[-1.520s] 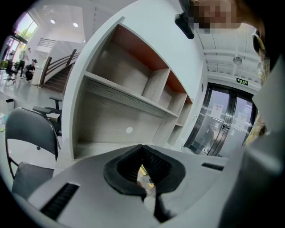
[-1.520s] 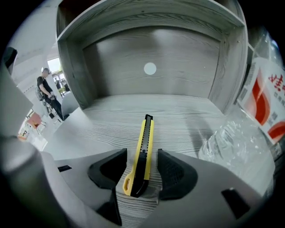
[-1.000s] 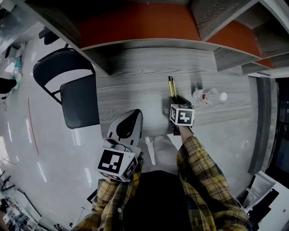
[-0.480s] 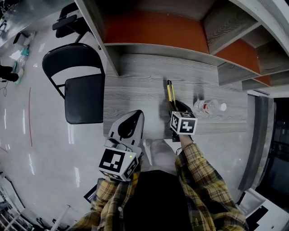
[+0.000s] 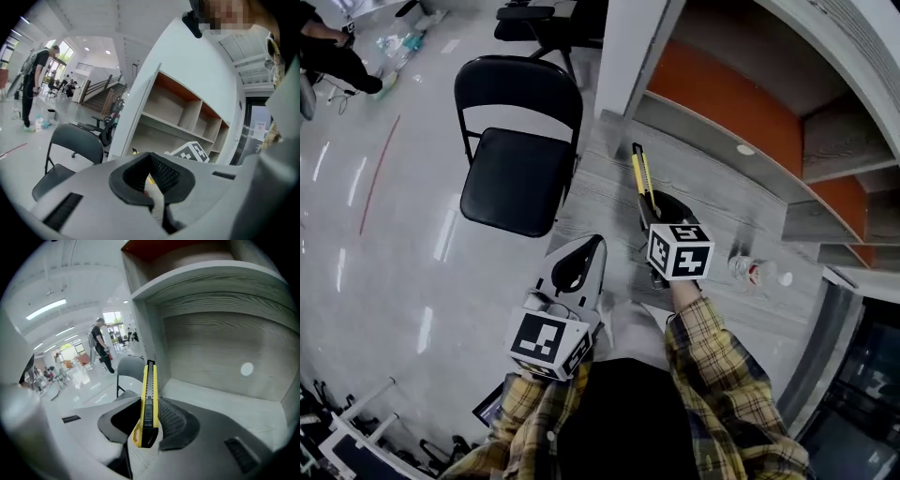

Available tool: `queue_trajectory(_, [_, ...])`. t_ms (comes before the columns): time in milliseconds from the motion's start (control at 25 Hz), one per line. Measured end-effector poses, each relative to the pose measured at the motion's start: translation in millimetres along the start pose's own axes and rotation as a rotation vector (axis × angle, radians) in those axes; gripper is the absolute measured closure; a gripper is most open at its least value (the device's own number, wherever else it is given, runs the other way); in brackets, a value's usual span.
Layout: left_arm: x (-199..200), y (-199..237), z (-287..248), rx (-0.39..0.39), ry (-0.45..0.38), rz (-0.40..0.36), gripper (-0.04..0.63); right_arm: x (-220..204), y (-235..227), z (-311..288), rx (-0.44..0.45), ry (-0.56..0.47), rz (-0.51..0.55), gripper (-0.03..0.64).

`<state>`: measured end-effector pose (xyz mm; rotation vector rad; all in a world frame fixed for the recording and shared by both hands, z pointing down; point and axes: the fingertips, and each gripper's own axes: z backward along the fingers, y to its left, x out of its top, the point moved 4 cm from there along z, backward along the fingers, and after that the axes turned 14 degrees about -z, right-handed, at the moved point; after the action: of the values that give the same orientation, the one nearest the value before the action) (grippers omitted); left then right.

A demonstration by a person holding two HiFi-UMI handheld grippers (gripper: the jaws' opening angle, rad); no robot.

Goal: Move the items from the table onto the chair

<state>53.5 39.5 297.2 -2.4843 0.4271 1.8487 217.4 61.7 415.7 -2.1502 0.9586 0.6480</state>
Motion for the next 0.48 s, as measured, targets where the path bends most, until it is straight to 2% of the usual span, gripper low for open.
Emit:
queue_trajectory(200, [-23, 38, 34, 0.188, 0.004, 0.092, 0.592, 10, 77, -52, 0.171, 0.064, 0.118, 0.491])
queue_trajectory(480, [-71, 92, 93, 0.415, 0.036, 0.238, 0.592, -18, 170, -136, 0.296, 0.185, 0.246, 0.491])
